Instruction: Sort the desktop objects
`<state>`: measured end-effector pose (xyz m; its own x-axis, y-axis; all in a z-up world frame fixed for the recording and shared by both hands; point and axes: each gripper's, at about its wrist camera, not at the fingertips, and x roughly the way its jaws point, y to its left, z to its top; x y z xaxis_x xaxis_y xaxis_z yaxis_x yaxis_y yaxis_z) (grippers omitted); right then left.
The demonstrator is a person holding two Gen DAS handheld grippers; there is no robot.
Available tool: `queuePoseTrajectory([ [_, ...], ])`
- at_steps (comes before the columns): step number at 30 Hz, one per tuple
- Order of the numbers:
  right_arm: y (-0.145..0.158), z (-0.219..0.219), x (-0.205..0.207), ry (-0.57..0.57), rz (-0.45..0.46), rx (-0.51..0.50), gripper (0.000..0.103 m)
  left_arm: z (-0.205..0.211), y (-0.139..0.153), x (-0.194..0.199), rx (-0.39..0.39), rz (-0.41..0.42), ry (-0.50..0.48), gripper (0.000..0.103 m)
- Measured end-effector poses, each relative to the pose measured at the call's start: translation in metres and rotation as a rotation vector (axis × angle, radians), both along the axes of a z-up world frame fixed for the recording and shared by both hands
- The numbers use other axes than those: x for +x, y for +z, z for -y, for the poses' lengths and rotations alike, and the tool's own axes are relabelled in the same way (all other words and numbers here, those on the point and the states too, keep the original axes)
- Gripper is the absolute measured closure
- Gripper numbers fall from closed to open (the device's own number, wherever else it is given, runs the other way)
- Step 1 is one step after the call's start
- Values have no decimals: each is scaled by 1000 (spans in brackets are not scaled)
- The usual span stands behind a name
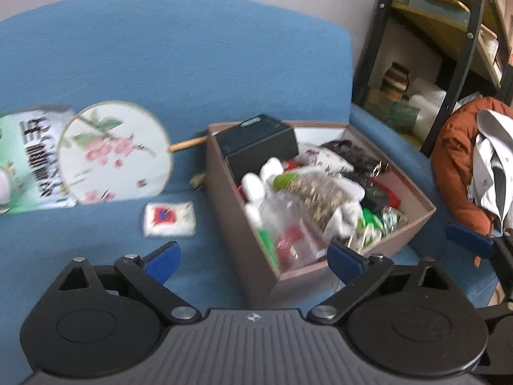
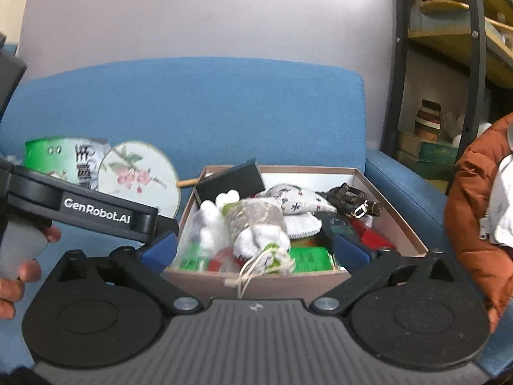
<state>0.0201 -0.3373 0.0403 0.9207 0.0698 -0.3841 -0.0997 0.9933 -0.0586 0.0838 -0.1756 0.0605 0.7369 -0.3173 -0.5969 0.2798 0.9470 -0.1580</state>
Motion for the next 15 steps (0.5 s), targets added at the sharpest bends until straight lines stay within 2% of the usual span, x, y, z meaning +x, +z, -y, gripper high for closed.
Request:
queuePoseTrajectory([
  [6, 6, 1, -32, -78, -47, 45, 2, -12, 1, -32, -52, -12, 24, 0],
  [15, 3, 5, -61, -178, -100, 37, 2, -10, -3, -66, -34, -2, 4, 0],
])
